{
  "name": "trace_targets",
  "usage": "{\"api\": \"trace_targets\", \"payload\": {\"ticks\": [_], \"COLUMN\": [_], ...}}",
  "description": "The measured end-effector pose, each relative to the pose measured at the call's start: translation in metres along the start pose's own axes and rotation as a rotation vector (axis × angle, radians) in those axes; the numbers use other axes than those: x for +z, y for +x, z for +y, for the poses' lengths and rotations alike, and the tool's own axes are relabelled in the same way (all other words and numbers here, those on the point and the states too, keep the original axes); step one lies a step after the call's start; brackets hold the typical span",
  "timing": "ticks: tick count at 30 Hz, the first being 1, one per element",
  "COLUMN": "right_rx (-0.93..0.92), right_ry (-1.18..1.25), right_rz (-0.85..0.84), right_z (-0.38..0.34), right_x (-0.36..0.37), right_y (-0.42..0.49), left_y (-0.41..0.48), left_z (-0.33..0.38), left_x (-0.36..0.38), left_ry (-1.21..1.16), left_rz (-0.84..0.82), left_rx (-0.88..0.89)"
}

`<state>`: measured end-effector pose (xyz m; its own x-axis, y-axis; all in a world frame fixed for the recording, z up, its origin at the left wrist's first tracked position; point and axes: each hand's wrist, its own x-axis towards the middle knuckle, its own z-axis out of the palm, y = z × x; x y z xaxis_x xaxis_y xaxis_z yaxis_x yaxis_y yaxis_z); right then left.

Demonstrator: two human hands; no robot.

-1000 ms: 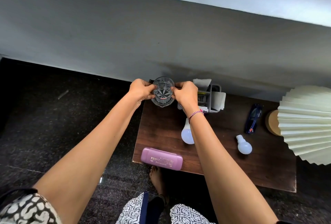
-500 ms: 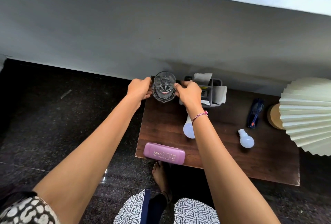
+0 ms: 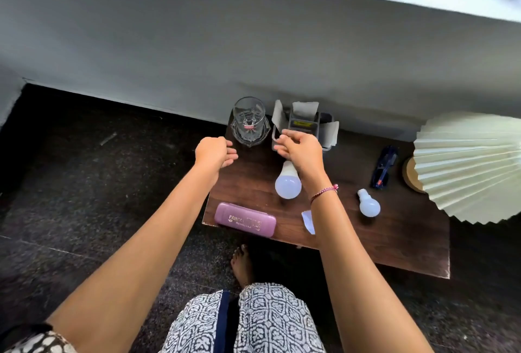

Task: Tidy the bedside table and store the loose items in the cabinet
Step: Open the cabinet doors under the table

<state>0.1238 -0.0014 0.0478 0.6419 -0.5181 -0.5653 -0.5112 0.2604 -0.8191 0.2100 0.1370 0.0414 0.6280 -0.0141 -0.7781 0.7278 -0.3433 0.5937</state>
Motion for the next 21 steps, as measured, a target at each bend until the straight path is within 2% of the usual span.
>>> {"api": "trace_targets", "payload": {"ticks": [14,21], "right_rx": [-0.044,0.008], "right_ry": [0.010,0.052], "right_rz": [0.036,0.117], "right_z": [0.087,0.141], "right_x": [-0.130,-0.160], "right_y": [-0.093,-0.136], "left_y": [-0.122,-0.151], "left_z": [-0.100,-0.165], "left_x": [0.079,0.105], "left_ry": [-0.006,0.070], "left_rz": [-0.128,-0.160], "left_rx": [0.046,0.033]}}
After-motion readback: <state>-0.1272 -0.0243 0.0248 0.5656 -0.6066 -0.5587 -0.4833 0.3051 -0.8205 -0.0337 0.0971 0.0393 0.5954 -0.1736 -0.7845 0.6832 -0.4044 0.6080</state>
